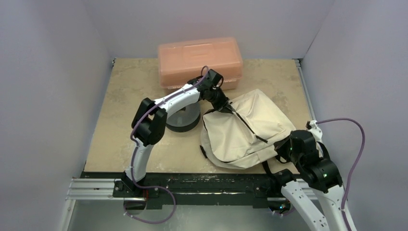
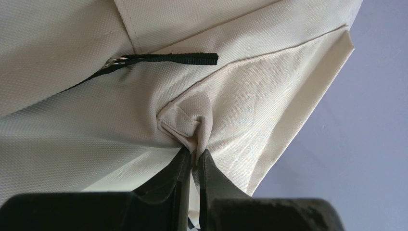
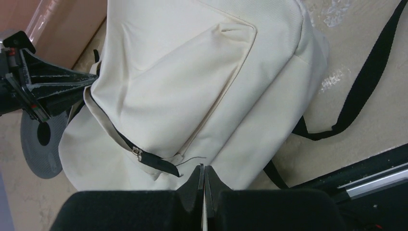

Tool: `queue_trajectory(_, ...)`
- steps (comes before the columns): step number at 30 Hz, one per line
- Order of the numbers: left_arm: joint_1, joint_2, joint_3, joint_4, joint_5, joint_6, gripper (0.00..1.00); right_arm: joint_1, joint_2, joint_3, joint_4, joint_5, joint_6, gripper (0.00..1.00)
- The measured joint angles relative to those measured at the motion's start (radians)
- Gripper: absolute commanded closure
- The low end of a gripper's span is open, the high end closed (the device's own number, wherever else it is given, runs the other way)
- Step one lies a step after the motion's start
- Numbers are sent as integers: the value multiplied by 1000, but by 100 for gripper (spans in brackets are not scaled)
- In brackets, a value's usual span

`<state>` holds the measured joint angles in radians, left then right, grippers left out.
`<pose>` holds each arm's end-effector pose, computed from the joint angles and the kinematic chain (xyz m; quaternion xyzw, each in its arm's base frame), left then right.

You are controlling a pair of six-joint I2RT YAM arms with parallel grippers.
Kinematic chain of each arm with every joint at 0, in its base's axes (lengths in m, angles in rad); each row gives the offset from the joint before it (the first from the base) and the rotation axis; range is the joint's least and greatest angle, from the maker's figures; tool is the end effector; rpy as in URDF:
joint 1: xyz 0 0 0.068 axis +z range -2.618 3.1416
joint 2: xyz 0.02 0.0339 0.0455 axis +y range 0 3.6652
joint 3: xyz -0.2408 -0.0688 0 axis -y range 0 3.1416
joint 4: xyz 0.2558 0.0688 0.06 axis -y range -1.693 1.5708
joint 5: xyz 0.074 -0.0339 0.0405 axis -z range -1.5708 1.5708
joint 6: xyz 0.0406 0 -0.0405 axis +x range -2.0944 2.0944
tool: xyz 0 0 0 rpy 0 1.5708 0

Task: Pack the student bag
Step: Adjust the student bag at the center of the board.

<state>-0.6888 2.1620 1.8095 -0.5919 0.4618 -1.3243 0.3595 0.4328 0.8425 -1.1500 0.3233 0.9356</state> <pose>0.3588 -0.3189 0.1920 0.2224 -0.9018 0.3699 0.0236 0.0936 0.0214 0.2955 0.3188 0.8474 0.1227 0.4064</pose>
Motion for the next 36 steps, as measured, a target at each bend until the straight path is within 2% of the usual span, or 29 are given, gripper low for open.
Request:
queue_trajectory(3, 7, 0, -2, 1, 2, 1, 98, 0, -15, 3, 2, -1, -1, 100)
queue_trajectory(5, 8, 0, -2, 5, 3, 4, 89, 0, -15, 3, 36, -16, -26, 100)
queue_trajectory(7, 8, 0, -11, 19, 9, 8, 79, -1, -14, 5, 94, -51, -74, 82)
queue_trajectory(11, 8, -26, -94, 116, 27, 10, 69, -1, 32, 18, 201, -123, -165, 67)
queue_trajectory(13, 8, -40, -124, 156, 32, 10, 65, -1, 103, 26, 252, -166, -198, 56)
queue_trajectory(14, 8, -42, -130, 168, 35, 11, 63, -1, 144, 26, 278, -190, -211, 55)
queue_trajectory(18, 8, -55, -153, 232, 57, 27, 50, 0, 251, 13, 367, -270, -244, 57)
queue_trajectory(20, 8, -71, -178, 267, 63, 39, 44, 0, 270, 0, 399, -301, -252, 62)
queue_trajectory(22, 8, -99, -205, 301, 68, 55, 40, 0, 271, -21, 426, -327, -259, 68)
queue_trajectory(26, 9, -152, -221, 362, 86, 89, 36, 0, 254, -121, 455, -343, -240, 70)
queue_trajectory(32, 13, -257, -240, 450, 148, 142, 34, 0, 276, -249, 462, -298, -134, 66)
queue_trajectory(34, 14, -297, -245, 460, 179, 172, 32, 0, 298, -251, 458, -265, -108, 62)
queue_trajectory(36, 14, -343, -256, 460, 205, 214, 29, 0, 305, -248, 451, -237, -100, 53)
